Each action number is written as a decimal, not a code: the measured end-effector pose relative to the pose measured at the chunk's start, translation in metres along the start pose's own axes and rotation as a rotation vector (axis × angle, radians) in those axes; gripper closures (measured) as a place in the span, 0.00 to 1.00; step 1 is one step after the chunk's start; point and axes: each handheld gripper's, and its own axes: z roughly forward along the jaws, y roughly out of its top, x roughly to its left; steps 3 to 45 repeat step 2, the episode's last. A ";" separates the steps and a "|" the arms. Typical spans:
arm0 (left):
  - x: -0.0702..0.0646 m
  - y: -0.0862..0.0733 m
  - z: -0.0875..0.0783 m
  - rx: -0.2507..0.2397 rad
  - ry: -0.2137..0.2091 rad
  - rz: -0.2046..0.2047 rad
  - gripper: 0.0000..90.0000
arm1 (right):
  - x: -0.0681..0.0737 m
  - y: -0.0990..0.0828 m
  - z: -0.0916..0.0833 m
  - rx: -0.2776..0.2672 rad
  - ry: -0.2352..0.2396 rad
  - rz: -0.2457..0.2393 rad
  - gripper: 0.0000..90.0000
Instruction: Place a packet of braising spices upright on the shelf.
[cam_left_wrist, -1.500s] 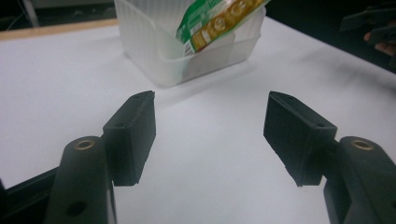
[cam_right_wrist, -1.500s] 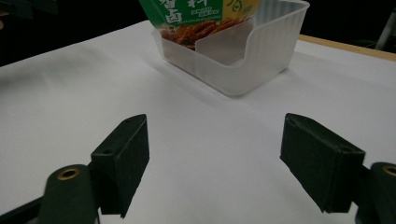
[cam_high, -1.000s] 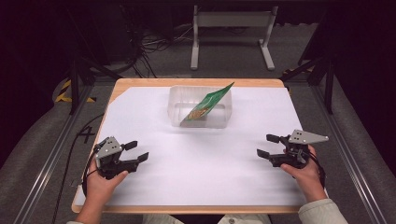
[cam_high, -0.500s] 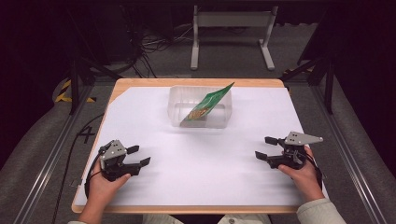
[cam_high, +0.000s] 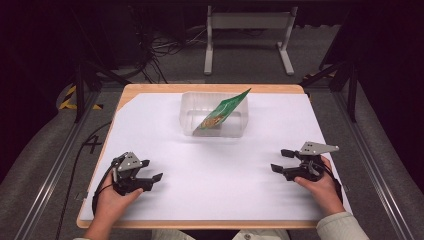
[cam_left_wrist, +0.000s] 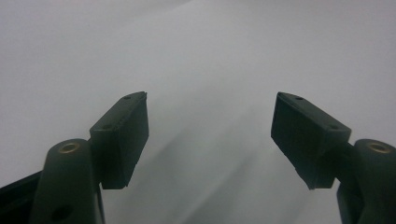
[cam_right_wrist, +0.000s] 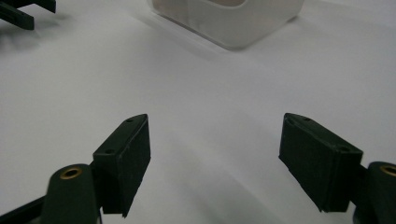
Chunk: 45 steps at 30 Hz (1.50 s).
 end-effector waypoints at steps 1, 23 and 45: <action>0.001 0.000 -0.001 0.002 -0.007 -0.004 0.32 | 0.000 0.000 0.000 0.001 0.000 -0.001 0.27; 0.002 0.000 -0.001 -0.005 -0.004 -0.007 0.32 | 0.000 0.000 0.001 0.001 0.000 -0.001 0.27; 0.002 0.000 -0.001 -0.005 -0.004 -0.007 0.32 | 0.000 0.000 0.001 0.001 0.000 -0.001 0.27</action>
